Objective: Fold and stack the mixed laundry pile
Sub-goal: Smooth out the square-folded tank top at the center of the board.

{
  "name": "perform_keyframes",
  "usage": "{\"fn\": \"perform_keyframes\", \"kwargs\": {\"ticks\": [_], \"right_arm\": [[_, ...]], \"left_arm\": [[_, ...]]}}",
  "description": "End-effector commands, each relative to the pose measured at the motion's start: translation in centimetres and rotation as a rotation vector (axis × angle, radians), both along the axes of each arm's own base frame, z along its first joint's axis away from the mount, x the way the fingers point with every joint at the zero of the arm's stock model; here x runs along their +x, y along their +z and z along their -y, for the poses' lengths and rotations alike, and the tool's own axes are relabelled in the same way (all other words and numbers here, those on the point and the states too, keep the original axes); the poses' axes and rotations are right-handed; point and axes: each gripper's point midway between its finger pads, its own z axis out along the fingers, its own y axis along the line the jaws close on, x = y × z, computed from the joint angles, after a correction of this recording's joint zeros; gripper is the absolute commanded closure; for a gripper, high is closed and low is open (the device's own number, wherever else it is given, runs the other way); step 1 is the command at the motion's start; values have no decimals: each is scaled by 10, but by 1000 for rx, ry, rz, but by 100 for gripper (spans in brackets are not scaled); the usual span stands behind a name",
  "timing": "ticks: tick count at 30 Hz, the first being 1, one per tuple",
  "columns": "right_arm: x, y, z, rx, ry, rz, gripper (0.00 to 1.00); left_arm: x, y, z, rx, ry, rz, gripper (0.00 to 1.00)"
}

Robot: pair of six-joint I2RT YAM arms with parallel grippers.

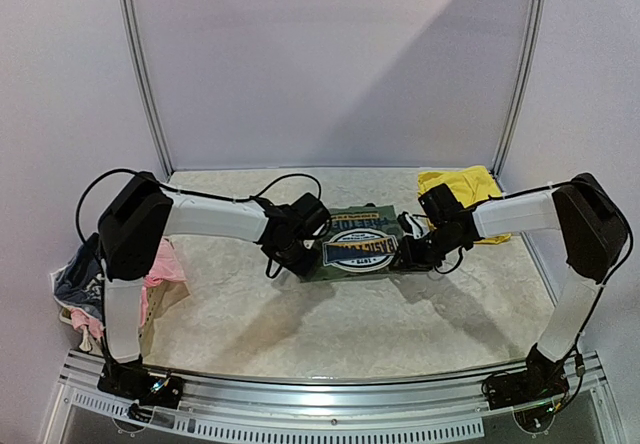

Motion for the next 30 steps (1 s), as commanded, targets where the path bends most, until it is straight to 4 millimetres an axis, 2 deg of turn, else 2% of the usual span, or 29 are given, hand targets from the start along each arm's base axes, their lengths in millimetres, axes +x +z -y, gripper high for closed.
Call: {"fn": "perform_keyframes", "kwargs": {"ticks": [1,5,8,10,12,15,17,20,26,30], "right_arm": [[-8,46,-10,37,20,71,66],[8,87,-19,85,15,165,61],[28,111,-32,130,35,202,61],[43,117,-39,152,40,210,62],[60,111,-42,158,31,189,63],[84,98,-44,153,13,159,64],[97,95,-48,165,13,145,65],[114,78,-55,161,19,105,66],[138,46,-62,147,31,44,68],[144,19,-59,134,23,0,69]], "left_arm": [[9,11,-47,99,48,30,86],[18,50,-47,73,49,81,85],[28,85,-33,-16,31,110,81],[37,102,-25,-65,20,107,79],[47,113,-21,-91,15,98,79],[63,115,-13,-133,-8,58,77],[69,110,-1,-209,-37,2,77],[80,102,17,-348,-53,-76,77],[103,80,41,-423,-35,-158,77],[114,60,48,-429,7,-197,77]]}}
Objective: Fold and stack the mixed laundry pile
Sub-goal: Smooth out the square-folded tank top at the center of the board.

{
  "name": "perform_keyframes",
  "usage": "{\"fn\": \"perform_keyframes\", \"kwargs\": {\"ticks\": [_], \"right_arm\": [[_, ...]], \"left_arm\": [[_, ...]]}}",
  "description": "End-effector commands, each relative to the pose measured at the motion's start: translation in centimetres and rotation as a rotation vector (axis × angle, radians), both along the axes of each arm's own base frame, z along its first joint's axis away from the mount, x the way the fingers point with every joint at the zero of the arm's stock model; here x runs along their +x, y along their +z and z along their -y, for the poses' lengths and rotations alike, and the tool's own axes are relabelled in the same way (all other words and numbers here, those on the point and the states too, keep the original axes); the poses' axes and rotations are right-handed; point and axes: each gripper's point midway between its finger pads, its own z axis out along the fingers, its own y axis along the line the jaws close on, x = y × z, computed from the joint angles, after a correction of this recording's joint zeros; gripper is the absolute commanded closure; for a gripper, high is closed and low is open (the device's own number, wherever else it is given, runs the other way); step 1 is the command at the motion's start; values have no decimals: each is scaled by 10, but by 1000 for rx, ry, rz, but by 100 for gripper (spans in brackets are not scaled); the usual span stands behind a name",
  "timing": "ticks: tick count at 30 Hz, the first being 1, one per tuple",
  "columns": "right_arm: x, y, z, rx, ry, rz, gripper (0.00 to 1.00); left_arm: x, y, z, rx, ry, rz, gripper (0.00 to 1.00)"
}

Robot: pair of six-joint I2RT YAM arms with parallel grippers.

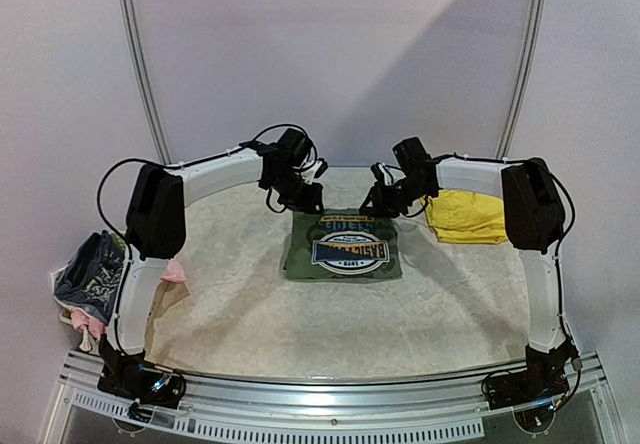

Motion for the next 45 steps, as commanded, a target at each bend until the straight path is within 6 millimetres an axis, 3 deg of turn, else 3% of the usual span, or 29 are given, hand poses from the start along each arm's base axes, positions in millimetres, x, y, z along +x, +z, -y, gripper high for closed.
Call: {"fn": "perform_keyframes", "kwargs": {"ticks": [1,6,11,16,20,25,29,32,37,45], "right_arm": [[1,-32,8,-20,5,-82,69],[2,-58,30,-49,-29,-129,70],[-5,-61,46,-77,-42,-137,69],[-12,-49,52,-84,-38,-114,66],[-14,-20,47,-34,-21,-67,60],[-17,22,49,-3,-31,9,50],[-29,39,58,1,-66,48,43],[-42,42,69,-11,-100,62,39],[-58,45,87,-29,-169,93,33],[-73,40,115,-59,-305,119,15]], "left_arm": [[-2,-14,12,-43,10,-96,77],[3,-26,-1,-5,62,-113,77],[-1,-25,-13,17,82,-100,77],[-10,-27,-25,33,102,-98,77],[-15,-8,-20,-7,93,-60,77],[-26,28,-9,-11,49,28,74],[-41,49,1,33,0,117,63],[-51,62,10,113,-43,220,51],[-74,71,40,262,-168,376,41],[-117,63,90,443,-428,615,33]]}}
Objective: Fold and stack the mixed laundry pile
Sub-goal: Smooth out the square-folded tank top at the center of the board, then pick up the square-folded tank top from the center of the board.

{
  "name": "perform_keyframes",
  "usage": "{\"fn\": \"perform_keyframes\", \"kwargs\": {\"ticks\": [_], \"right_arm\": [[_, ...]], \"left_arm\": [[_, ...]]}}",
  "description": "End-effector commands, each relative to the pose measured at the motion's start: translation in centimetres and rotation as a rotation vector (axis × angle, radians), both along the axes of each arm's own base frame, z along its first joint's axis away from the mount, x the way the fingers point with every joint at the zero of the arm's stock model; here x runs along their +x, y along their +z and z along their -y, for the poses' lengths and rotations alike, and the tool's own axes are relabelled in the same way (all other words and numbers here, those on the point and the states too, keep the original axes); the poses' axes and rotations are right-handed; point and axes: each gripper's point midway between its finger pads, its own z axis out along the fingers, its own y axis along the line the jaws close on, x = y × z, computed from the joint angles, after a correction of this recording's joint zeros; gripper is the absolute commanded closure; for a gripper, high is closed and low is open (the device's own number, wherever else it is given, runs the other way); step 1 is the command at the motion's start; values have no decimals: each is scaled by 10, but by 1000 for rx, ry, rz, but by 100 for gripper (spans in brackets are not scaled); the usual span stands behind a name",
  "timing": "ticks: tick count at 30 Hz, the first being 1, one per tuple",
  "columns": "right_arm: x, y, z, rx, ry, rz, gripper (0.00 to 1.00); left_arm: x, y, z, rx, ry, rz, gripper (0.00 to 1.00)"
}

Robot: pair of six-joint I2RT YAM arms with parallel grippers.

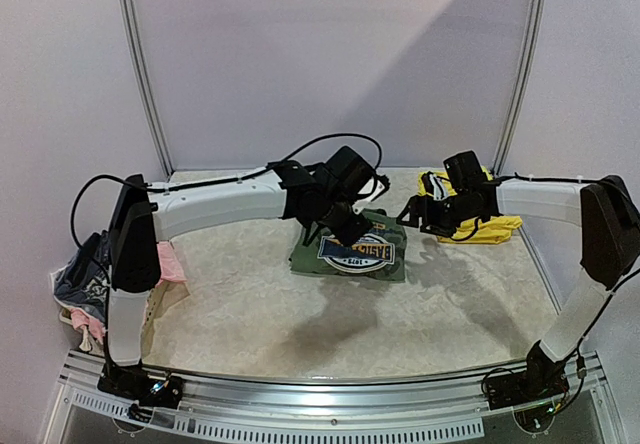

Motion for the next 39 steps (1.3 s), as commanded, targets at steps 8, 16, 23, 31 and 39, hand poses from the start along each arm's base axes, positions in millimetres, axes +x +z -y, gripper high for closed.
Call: {"fn": "perform_keyframes", "kwargs": {"ticks": [8,16,23,31,39], "right_arm": [[-9,4,42,-26,-184,70,1],[-21,9,59,-24,-223,74,1],[-27,9,67,-47,-233,76,1],[-34,-8,83,-69,-268,38,1],[-43,-10,94,-82,-293,36,1]], "left_arm": [[-33,-46,47,273,-296,186,32],[-51,-80,68,308,-444,161,33],[-55,-93,82,329,-511,175,35],[-68,-109,100,360,-611,192,40],[-62,-129,110,397,-634,214,44]]}}
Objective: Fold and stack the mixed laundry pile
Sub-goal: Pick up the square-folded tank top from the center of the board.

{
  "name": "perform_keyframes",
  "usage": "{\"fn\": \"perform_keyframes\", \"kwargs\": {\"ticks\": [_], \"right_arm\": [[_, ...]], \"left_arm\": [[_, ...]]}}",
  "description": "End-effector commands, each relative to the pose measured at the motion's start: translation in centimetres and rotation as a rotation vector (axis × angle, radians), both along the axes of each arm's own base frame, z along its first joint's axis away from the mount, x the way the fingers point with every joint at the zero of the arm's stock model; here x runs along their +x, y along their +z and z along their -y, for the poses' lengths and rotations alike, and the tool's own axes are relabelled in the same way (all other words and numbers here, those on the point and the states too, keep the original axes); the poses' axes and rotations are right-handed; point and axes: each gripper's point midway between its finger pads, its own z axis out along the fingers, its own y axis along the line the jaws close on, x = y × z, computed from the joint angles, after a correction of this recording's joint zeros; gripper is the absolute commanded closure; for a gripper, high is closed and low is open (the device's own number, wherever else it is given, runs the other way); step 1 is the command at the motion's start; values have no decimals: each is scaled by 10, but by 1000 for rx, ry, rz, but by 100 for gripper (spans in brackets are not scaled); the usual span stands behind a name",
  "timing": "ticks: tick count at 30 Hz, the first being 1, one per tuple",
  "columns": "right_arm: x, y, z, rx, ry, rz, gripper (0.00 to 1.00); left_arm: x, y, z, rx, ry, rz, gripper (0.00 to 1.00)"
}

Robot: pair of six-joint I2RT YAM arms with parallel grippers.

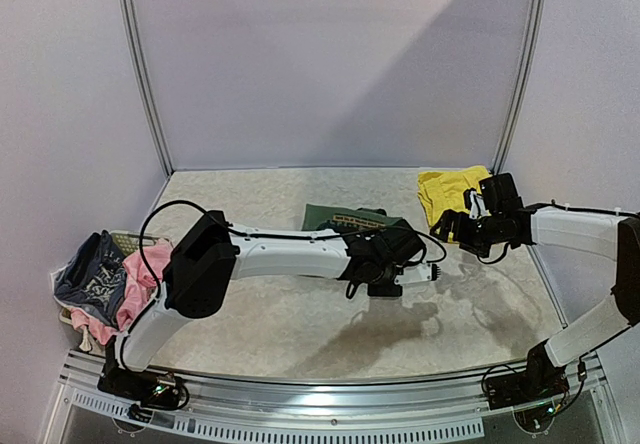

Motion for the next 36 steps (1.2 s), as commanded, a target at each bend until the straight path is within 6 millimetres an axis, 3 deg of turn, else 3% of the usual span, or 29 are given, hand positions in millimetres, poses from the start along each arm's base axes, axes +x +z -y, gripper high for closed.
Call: {"fn": "perform_keyframes", "kwargs": {"ticks": [1,7,12,15,18,28,36], "right_arm": [[-7,2,8,-15,-24,8,1],[-14,-1,11,-12,-30,10,1],[-15,1,11,-12,-27,16,1],[-15,1,8,2,-21,18,1],[-14,-3,3,33,-13,11,1],[-7,-17,-30,208,52,-60,1],[5,-31,-51,316,80,-109,1]], "left_arm": [[-2,-16,11,25,-46,21,45],[10,-27,9,59,-31,74,47],[19,-35,8,66,-13,111,59],[23,-36,8,61,-4,122,74],[25,-30,11,23,18,130,100],[22,21,13,-288,110,-1,100],[24,35,-3,-394,156,-61,100]]}}
